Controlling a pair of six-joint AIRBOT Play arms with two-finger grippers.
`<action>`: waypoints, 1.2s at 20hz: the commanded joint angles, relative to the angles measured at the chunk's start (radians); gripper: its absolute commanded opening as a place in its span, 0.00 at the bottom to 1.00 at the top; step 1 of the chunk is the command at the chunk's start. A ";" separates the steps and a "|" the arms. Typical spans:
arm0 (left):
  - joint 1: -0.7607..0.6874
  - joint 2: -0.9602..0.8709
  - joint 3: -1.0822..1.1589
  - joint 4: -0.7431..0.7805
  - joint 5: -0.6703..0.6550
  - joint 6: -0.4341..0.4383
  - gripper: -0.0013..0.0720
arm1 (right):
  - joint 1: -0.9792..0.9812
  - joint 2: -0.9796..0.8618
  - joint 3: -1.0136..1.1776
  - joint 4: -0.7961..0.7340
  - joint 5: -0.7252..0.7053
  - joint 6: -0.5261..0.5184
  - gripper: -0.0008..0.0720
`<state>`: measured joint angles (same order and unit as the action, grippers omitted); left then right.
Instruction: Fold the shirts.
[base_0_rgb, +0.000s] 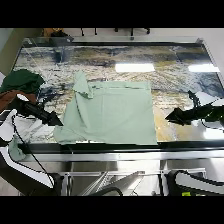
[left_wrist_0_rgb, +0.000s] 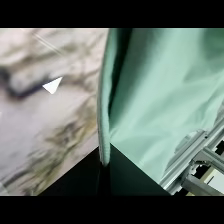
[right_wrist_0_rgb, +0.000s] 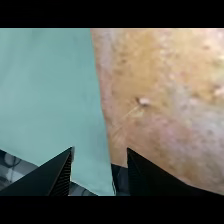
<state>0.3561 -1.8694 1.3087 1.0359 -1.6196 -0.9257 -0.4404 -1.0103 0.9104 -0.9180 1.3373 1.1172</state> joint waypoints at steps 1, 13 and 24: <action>0.002 0.002 0.012 -0.017 -0.023 0.001 0.05 | 0.000 -0.007 -0.031 -0.089 0.004 0.044 0.56; 0.028 0.002 0.013 -0.014 -0.042 -0.006 0.05 | 0.091 -0.056 -0.269 -0.040 -0.055 0.034 0.51; 0.061 0.001 0.012 0.045 -0.061 0.002 0.63 | 0.199 -0.056 -0.269 0.025 -0.111 0.035 0.51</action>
<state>0.4046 -1.8683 1.3209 1.0451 -1.6810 -0.9295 -0.2508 -1.0657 0.6415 -0.8997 1.2594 1.1526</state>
